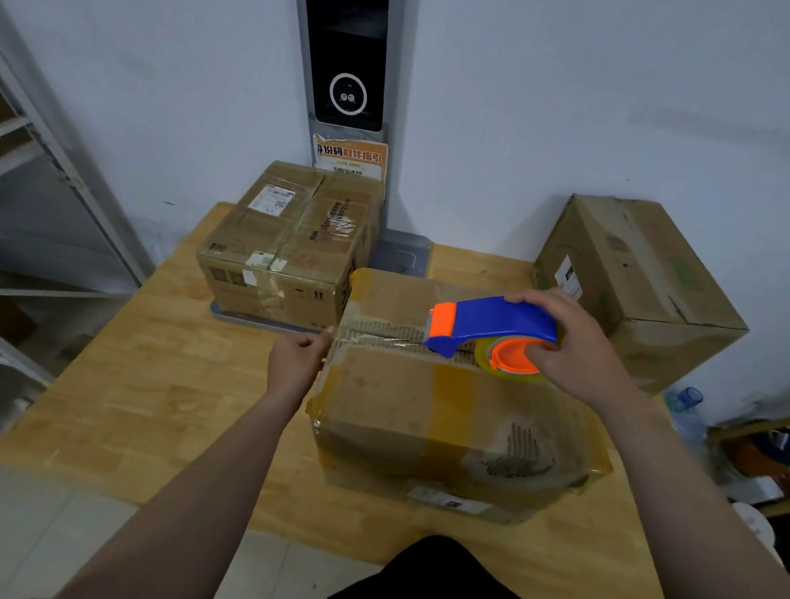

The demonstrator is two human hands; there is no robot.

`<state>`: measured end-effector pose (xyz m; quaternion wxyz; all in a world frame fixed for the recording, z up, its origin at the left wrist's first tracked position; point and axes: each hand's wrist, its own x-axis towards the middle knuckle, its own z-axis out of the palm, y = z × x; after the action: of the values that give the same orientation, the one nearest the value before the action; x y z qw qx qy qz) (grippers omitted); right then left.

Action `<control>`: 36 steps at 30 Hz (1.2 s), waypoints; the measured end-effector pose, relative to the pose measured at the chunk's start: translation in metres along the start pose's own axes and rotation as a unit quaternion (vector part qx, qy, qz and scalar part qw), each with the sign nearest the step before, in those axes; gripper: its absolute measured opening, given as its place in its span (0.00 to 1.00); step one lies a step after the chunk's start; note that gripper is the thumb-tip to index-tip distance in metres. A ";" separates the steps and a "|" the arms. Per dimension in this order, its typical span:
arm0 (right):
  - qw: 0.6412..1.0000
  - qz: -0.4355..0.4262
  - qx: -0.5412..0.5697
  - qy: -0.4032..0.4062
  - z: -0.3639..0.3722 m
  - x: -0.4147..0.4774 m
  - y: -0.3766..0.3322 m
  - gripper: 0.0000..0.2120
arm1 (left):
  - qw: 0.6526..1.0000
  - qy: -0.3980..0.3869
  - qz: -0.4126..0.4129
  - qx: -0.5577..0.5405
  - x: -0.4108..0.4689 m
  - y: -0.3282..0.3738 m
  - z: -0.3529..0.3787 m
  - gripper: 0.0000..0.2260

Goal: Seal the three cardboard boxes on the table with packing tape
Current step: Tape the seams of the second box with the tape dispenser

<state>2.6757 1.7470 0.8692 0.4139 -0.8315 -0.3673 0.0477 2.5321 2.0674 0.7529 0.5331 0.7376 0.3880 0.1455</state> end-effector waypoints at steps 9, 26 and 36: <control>1.000 0.001 -0.005 0.021 0.007 -0.001 0.008 0.36 | 0.956 -0.094 -0.071 0.268 0.000 0.006 -0.012 0.23; 0.999 -0.007 0.038 0.015 0.001 -0.008 0.022 0.42 | 0.953 -0.015 -0.020 0.302 0.001 0.065 0.026 0.29; 0.999 -0.025 0.046 -0.010 -0.009 -0.008 0.036 0.41 | 0.971 -0.036 -0.082 0.220 -0.002 0.065 0.025 0.36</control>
<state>2.6939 1.7221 0.8469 0.4491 -0.8016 -0.3896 0.0626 2.5738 2.0403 0.8023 0.3817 0.8073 0.4500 -0.0142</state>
